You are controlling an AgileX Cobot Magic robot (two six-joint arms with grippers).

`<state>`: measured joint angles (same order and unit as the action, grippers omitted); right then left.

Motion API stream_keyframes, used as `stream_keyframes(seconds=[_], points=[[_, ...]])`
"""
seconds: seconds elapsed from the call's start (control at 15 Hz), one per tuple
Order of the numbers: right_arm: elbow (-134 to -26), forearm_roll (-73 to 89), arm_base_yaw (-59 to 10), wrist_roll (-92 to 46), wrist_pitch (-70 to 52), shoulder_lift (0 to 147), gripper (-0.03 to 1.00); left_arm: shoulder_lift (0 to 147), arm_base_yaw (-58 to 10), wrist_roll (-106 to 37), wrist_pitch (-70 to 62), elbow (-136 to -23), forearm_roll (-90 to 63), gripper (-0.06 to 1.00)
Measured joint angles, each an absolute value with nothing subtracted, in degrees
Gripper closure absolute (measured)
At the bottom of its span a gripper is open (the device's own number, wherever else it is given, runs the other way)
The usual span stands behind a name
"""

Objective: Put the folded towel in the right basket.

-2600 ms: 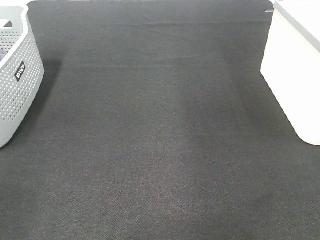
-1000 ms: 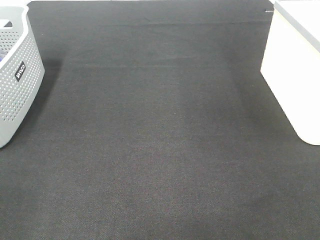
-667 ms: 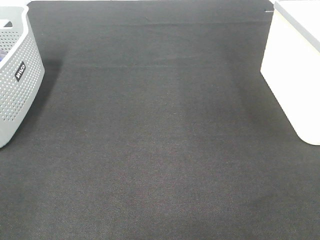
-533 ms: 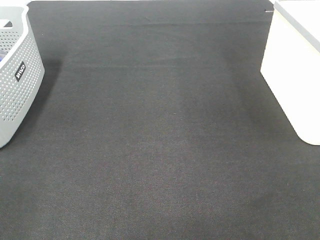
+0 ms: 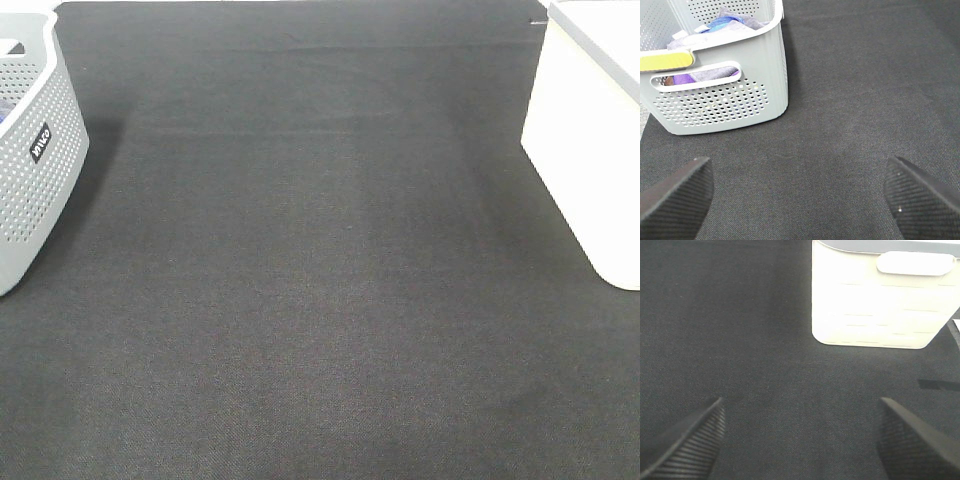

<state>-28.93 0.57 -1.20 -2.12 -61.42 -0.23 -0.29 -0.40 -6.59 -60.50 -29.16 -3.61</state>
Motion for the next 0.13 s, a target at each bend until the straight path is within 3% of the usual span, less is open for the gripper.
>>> stream_keyframes(seconds=[0.13], points=[[-28.9,0.6,-1.2,-2.1,-61.4,-0.2,0.2,-0.3,-0.4,-6.6,-60.5,-29.2,-3.6,0.07]])
